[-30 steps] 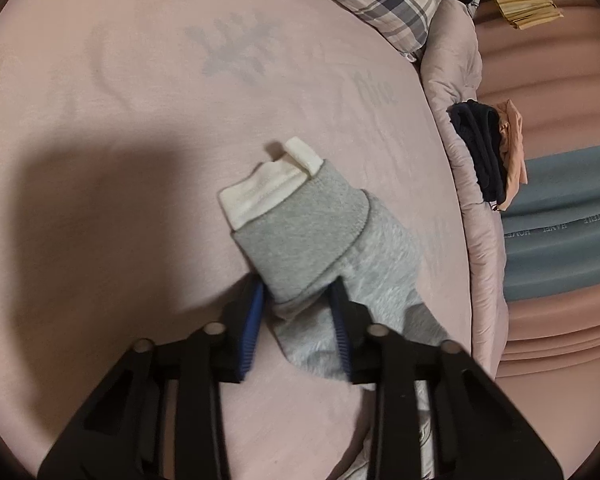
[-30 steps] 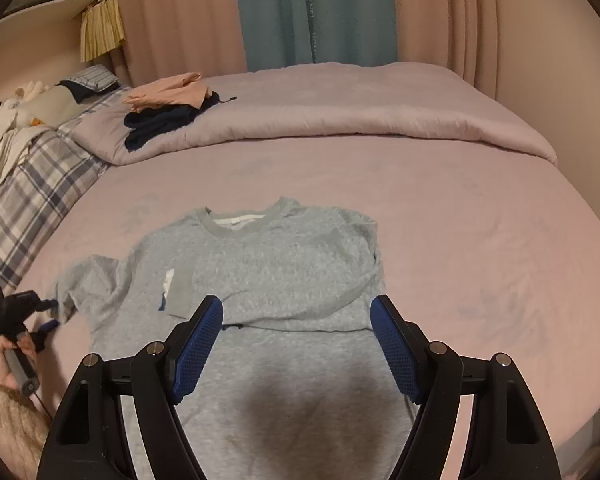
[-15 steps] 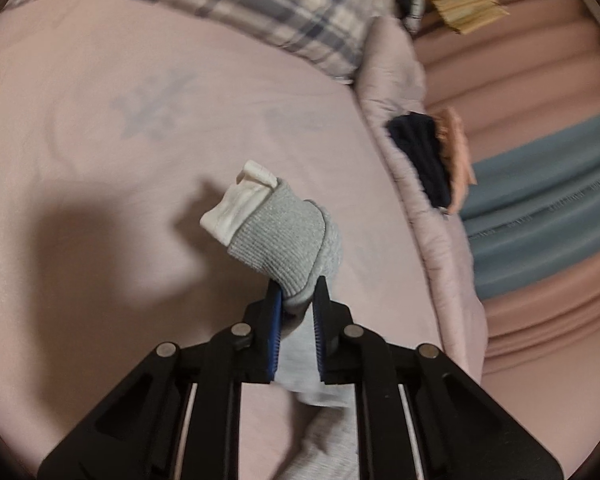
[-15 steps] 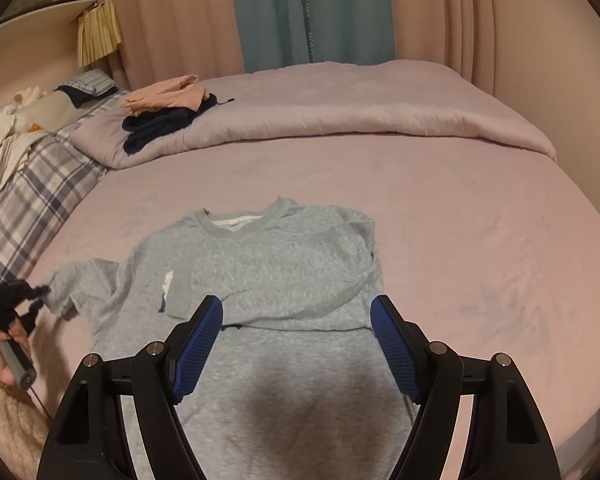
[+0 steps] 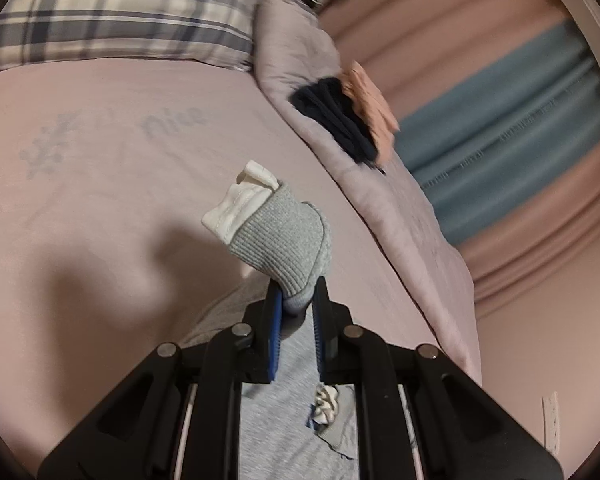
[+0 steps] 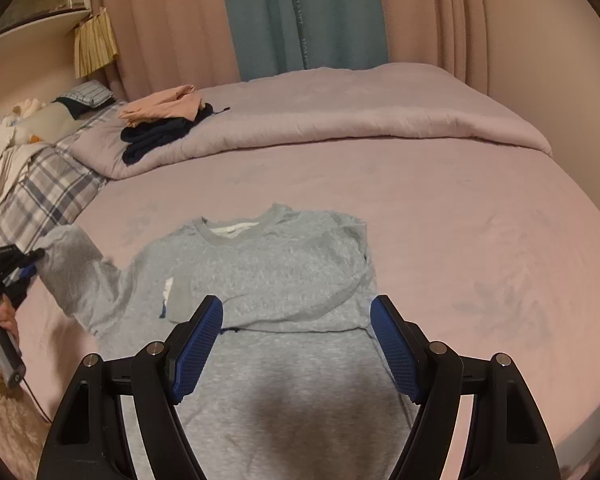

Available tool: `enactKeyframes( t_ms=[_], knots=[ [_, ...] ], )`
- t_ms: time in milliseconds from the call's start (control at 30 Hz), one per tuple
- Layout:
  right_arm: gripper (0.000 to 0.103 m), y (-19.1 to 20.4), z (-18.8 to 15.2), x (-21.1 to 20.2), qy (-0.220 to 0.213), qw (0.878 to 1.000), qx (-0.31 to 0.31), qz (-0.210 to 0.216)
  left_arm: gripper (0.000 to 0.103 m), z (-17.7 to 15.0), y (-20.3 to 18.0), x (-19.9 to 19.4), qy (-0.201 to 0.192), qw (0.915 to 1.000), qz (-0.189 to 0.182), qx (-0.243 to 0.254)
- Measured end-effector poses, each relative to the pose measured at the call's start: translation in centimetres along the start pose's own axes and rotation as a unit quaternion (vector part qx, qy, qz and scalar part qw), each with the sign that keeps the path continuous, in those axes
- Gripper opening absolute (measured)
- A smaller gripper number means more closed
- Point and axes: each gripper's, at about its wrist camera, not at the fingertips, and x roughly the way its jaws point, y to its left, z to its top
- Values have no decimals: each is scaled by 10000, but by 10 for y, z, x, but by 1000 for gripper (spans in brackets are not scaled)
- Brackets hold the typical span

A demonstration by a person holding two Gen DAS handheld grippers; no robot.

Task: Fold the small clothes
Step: 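Carry the sleeve across the shirt front with the left tool and release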

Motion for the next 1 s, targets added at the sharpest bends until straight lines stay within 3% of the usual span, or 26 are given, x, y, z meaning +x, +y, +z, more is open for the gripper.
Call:
enactKeyframes(
  t_ms=[400,833,1000],
  knots=[
    [76,-7,-2,-3,-22,9999,127,4,12,-50,-47,40,663,9935,-63,922],
    [76,-13,-6,0,101,9997,213,38,13,-116,-51,103,1713,9718,169,1614],
    [76,-13,-8,5,203,9995,240,55,13,-139,-43,127,2115,9616,442,1695]
  ],
)
